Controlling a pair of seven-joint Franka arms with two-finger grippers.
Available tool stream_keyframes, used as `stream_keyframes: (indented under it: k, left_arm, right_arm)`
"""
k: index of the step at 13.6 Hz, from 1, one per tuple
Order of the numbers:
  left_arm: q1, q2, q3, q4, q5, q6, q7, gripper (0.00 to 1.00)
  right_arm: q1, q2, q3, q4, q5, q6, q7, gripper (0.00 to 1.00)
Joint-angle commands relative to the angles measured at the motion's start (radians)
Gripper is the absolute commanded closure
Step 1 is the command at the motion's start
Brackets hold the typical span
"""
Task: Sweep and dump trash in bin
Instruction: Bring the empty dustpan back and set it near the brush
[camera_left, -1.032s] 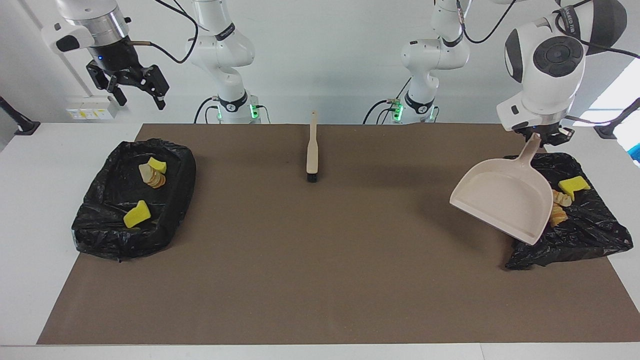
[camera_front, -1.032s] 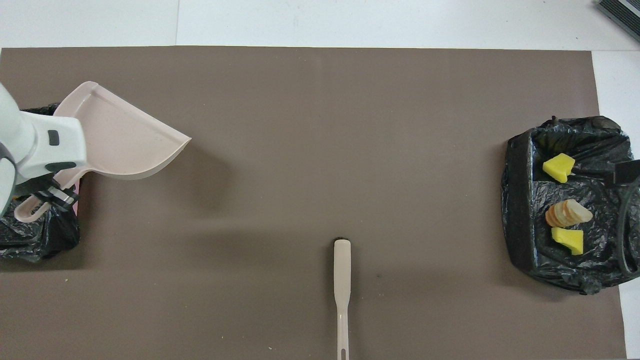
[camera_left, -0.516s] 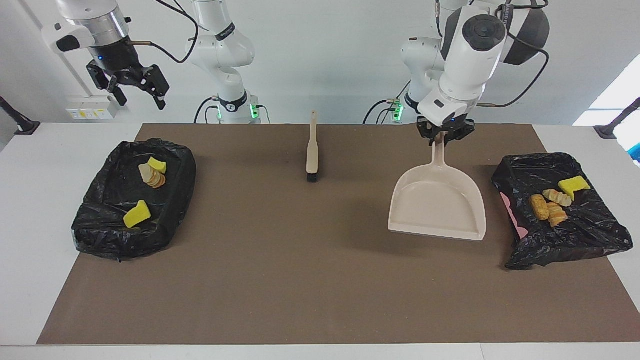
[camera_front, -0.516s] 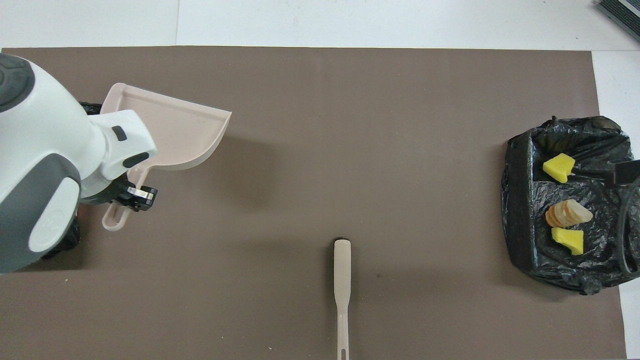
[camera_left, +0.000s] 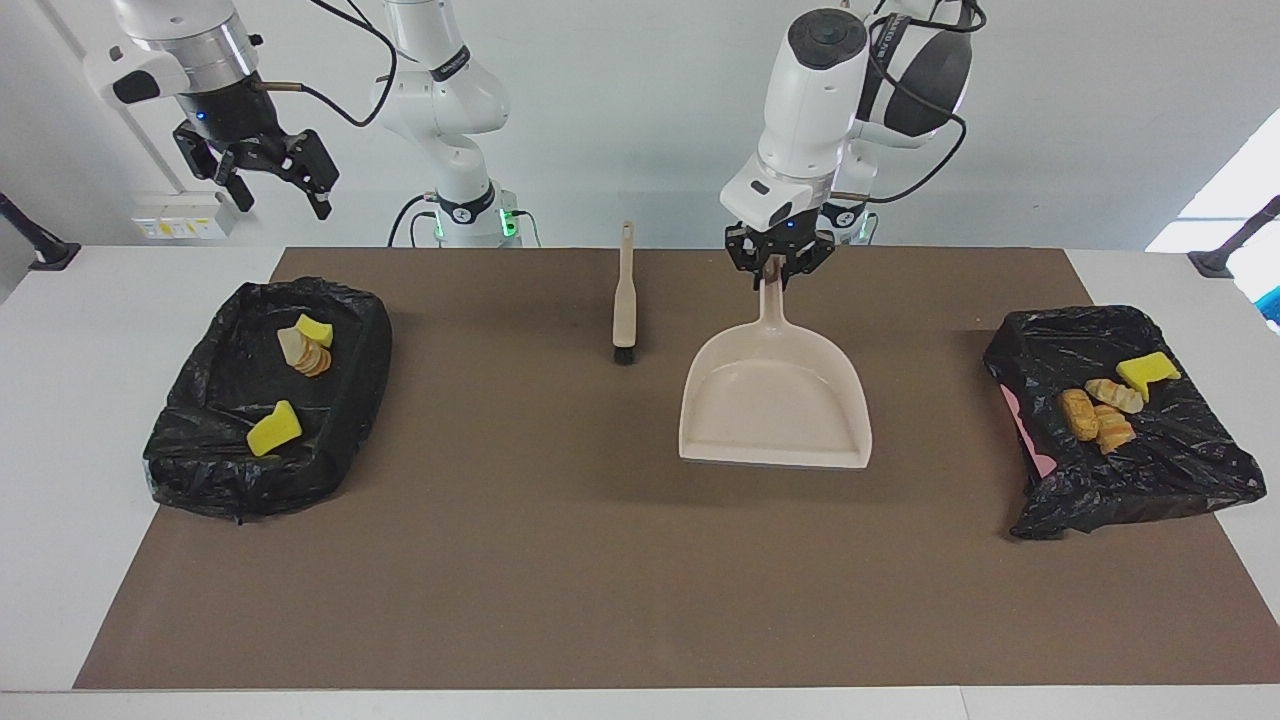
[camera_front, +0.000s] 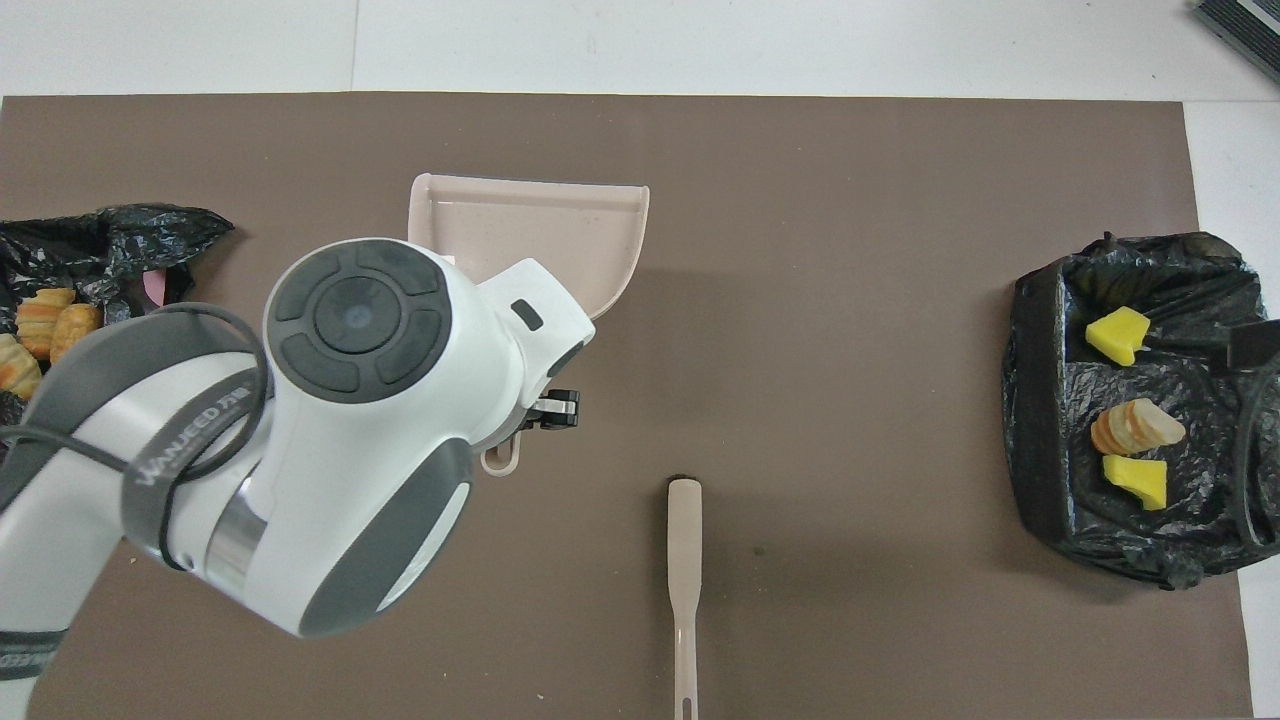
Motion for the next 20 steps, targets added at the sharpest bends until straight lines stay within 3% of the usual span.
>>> stream_keyframes:
  k: [1,4,6,10,15,16,17,20]
  left_arm:
    - [-0.078,0.114,0.018,0.026,-0.024,0.129,-0.104,1.0]
    - [-0.091,0.219,0.018,0.043,-0.038,0.248,-0.154,1.0]
    - [-0.12,0.245,0.018,0.033,-0.055,0.329,-0.177,1.0]
    - [-0.128,0.26,0.016,0.02,-0.06,0.355,-0.177,1.0]
    - [-0.169,0.337,0.018,0.017,-0.055,0.394,-0.189,1.0]
    - [-0.159,0.343,0.016,0.014,-0.055,0.409,-0.18,0.89]
    - [-0.157,0.346,0.016,0.014,-0.055,0.409,-0.192,0.04]
    - [-0.136,0.319,0.027,0.025,-0.049,0.36,-0.183,0.0]
  right_arm:
    - [-0.005,-0.01,0.002,-0.008,0.003,-0.003,-0.014,0.0]
    - [-0.005,-0.01,0.002,-0.007,0.003,-0.003,-0.014,0.0]
    - [-0.005,-0.01,0.002,-0.007,0.003,-0.003,-0.014,0.0]
    - [-0.005,-0.01,0.002,-0.007,0.003,-0.003,-0.014,0.0]
    - [-0.003,-0.013,0.002,-0.007,0.005,-0.011,-0.015,0.0]
    - [0.024,-0.013,-0.007,-0.008,0.001,-0.004,-0.009,0.0]
    - [0.064,-0.013,-0.03,-0.01,0.001,-0.004,-0.007,0.0]
    - [0.099,-0.013,-0.071,-0.011,0.003,-0.003,-0.007,0.0]
